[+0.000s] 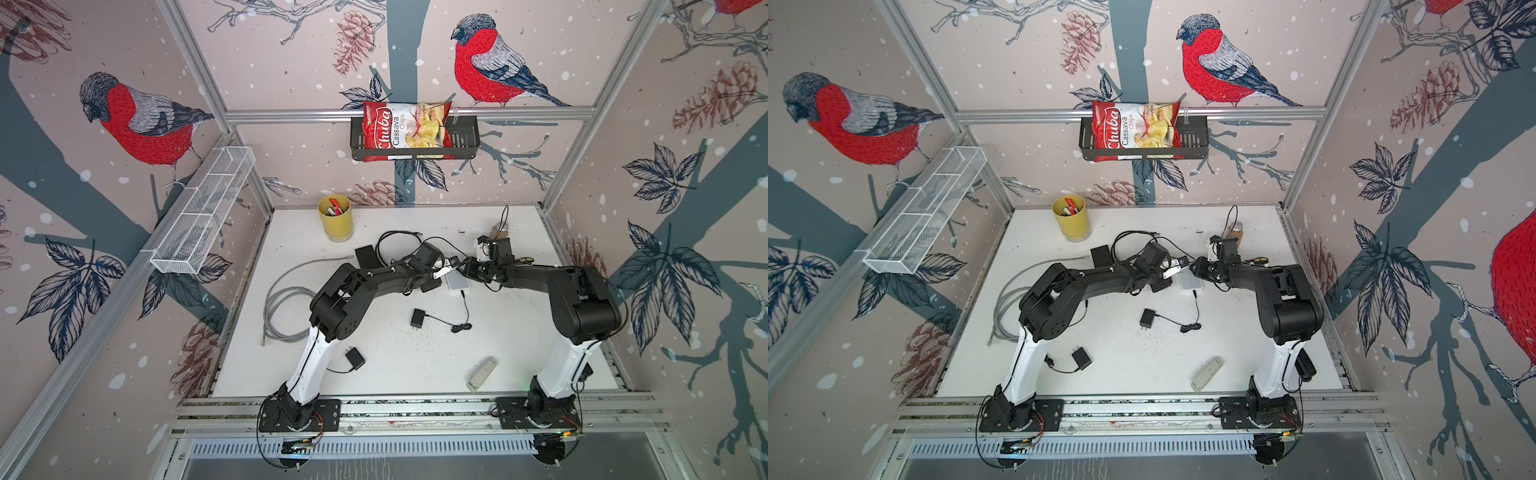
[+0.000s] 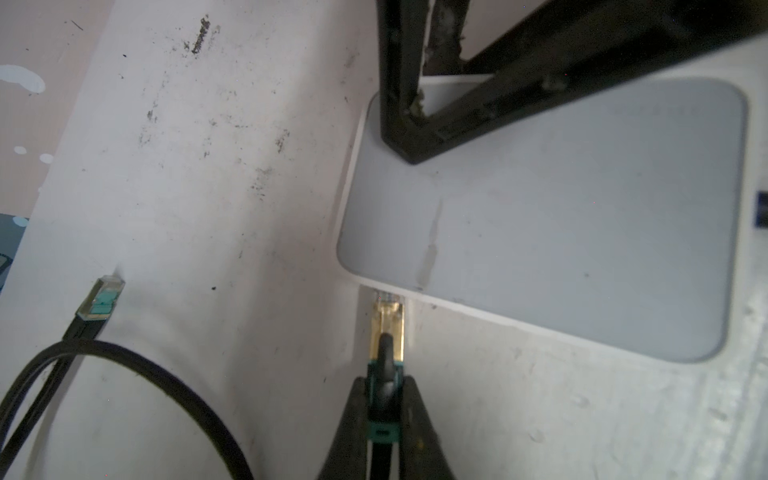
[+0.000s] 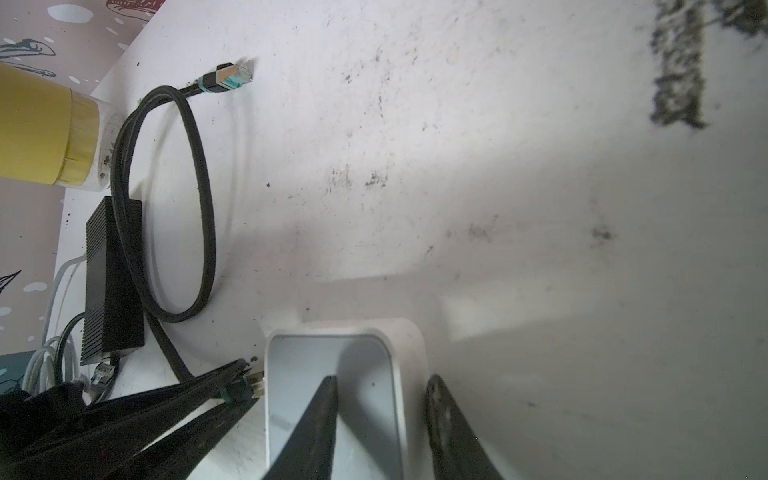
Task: Insert the plug into the switch port
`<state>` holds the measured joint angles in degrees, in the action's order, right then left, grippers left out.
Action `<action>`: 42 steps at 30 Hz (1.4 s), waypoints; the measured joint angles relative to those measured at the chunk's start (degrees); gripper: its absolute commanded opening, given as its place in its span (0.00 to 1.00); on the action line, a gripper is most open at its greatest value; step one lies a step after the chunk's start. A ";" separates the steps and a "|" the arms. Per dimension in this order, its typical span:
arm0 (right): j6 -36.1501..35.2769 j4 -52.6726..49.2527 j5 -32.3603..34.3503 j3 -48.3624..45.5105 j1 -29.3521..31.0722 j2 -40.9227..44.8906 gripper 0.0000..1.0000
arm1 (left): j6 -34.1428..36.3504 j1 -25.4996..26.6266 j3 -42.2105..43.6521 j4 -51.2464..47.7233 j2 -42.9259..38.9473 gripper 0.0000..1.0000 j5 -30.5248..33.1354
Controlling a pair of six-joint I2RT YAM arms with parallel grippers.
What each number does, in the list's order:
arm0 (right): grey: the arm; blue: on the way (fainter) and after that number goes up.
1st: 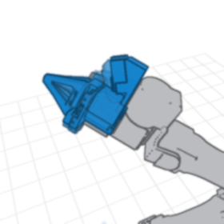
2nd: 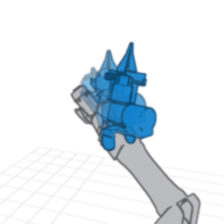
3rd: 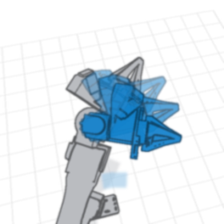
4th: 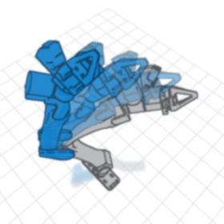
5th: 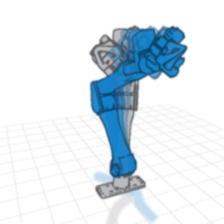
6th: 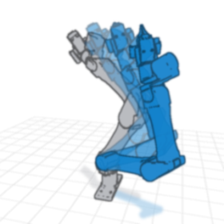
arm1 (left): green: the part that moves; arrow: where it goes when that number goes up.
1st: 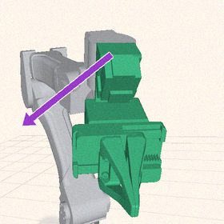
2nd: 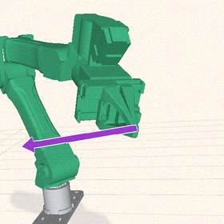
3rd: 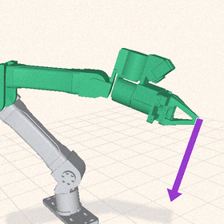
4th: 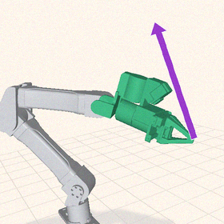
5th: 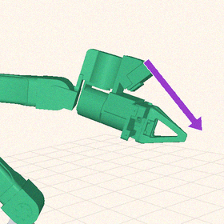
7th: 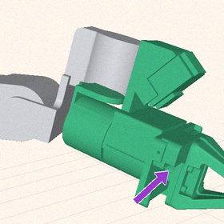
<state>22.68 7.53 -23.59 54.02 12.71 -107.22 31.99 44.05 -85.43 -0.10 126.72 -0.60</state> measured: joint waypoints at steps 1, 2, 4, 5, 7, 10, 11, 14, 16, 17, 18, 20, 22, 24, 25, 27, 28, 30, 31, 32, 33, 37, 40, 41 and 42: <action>0.00 0.04 -0.20 0.00 0.00 -0.07 0.36 | 0.02 0.02 0.26 0.57 -0.02 0.00 0.13; 0.00 0.11 -0.24 0.02 0.00 -0.11 0.36 | 0.02 0.02 0.46 0.90 -0.02 0.00 0.22; -0.07 0.15 -0.37 0.02 0.00 -0.15 0.36 | 0.11 0.02 0.66 1.25 -0.02 0.00 0.24; -0.11 0.15 -0.42 0.04 0.00 -0.17 0.36 | 0.44 0.02 0.66 1.25 -0.02 0.00 0.22; -0.28 0.13 -0.46 0.07 0.00 -0.17 0.36 | 1.05 0.02 0.76 1.42 -0.07 0.00 -0.02; -0.50 0.13 -0.50 0.07 0.02 -0.15 0.36 | 1.55 -0.11 1.36 1.92 -0.44 0.00 -0.92; -0.50 0.13 -0.50 0.07 0.02 -0.13 0.36 | 1.77 -0.17 1.38 1.95 -0.46 0.00 -1.22; -0.98 -0.02 -0.48 0.07 0.02 0.00 0.36 | 3.02 -0.26 1.29 1.66 -0.68 0.00 -2.12; -1.55 -0.13 -0.46 -0.02 0.04 0.15 0.36 | 3.56 -0.28 1.14 1.18 -0.81 0.00 -2.47; -1.62 -0.20 -0.46 -0.04 0.04 0.24 0.36 | 3.65 -0.28 1.01 1.01 -0.83 0.00 -2.58; -1.75 -0.33 -0.39 -0.07 0.11 0.35 0.36 | 4.07 -0.33 0.96 0.90 -0.83 0.00 -2.80; -1.86 -0.50 -0.26 -0.11 0.15 0.44 0.36 | 4.04 -0.48 0.96 0.85 -0.94 0.00 -3.52; -1.97 -0.48 -0.24 -0.15 0.17 0.46 0.36 | 4.04 -0.63 0.96 0.85 -1.01 0.00 -4.04; -2.10 -0.11 -0.28 -0.39 0.17 0.50 0.36 | 4.04 -0.76 0.98 0.92 -1.01 0.00 -4.46; -2.27 0.07 -0.37 -0.61 0.17 0.57 0.36 | 4.02 -0.85 1.18 1.09 -1.05 0.00 -4.83; -3.02 0.33 -0.63 -0.85 0.17 0.61 0.36 | 4.00 -0.96 1.79 1.55 -1.31 0.00 -5.35; -3.23 0.35 -0.70 -0.87 0.17 0.59 0.36 | 3.98 -0.98 1.97 1.73 -1.36 0.00 -5.51; -3.45 0.42 -0.90 -0.90 0.11 0.52 0.36 | 3.96 -1.07 2.38 2.40 -1.44 0.00 -5.77; -3.65 0.55 -1.03 -0.96 0.00 0.50 0.36 | 3.82 -1.14 2.58 2.78 -1.53 0.00 -5.97; -3.89 0.79 -1.16 -1.07 -0.07 0.50 0.36 | 3.82 -1.29 2.82 3.13 -1.64 0.00 -6.38; -4.26 0.87 -1.44 -1.14 -0.22 0.50 0.36 | 3.82 -1.55 3.21 3.69 -1.77 0.00 -7.06; -5.07 0.59 -3.52 -1.18 -0.83 0.37 0.36 | 3.41 -2.40 4.70 4.94 -2.40 0.00 -10.12; -6.19 -0.02 -4.48 -1.09 -1.11 0.35 0.36 | 3.34 -2.43 6.03 6.67 -2.78 0.00 -10.82; -6.40 -0.11 -4.70 -1.07 -1.20 0.31 0.36 | 3.28 -2.54 6.45 7.19 -2.86 0.00 -11.06; -6.54 -0.13 -5.07 -1.07 -1.36 0.26 0.36 | 2.86 -2.62 6.80 7.74 -2.95 0.00 -11.39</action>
<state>16.14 7.40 -28.67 52.95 11.35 -106.96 34.85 41.43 -78.63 7.64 123.76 -11.99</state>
